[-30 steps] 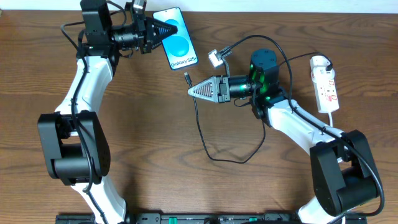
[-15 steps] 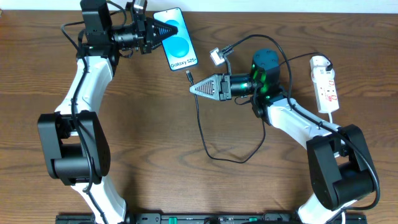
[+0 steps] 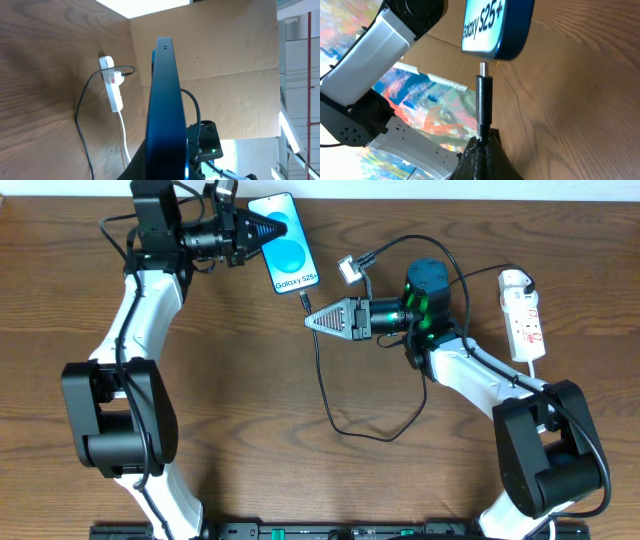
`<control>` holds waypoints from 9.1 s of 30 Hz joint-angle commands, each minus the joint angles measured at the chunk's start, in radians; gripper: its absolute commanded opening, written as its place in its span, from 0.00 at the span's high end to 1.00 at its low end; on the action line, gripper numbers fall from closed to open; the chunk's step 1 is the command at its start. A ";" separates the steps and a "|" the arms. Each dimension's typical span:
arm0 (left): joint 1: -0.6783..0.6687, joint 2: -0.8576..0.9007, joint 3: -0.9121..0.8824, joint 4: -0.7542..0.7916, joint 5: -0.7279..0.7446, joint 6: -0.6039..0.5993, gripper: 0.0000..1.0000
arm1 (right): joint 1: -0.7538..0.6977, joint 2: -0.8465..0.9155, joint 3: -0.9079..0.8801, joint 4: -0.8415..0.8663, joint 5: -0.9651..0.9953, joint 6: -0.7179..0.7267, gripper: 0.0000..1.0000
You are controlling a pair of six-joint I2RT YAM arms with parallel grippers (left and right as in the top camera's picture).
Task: Plug charger to phone and switch on socket
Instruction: 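Raise the connector with the right gripper toward the phone's bottom port, then push the connector up into the phone's bottom port with the right gripper, then open the right gripper and pull it back from the connector, then lower the phone flat onto the table with the left gripper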
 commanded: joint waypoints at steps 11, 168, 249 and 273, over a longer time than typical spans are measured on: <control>-0.012 -0.016 0.011 0.010 0.027 0.025 0.93 | -0.003 0.003 0.004 0.009 0.008 0.006 0.99; 0.011 -0.016 -0.200 -0.094 -0.024 0.270 0.92 | -0.111 0.003 0.004 -0.254 0.175 -0.247 0.18; -0.023 0.141 -0.202 -0.677 -0.783 0.399 0.70 | -0.072 0.003 0.004 -0.549 0.401 -0.448 0.09; -0.023 0.141 -0.202 -0.737 -1.009 0.400 0.59 | -0.071 0.003 0.004 -0.615 0.438 -0.467 0.09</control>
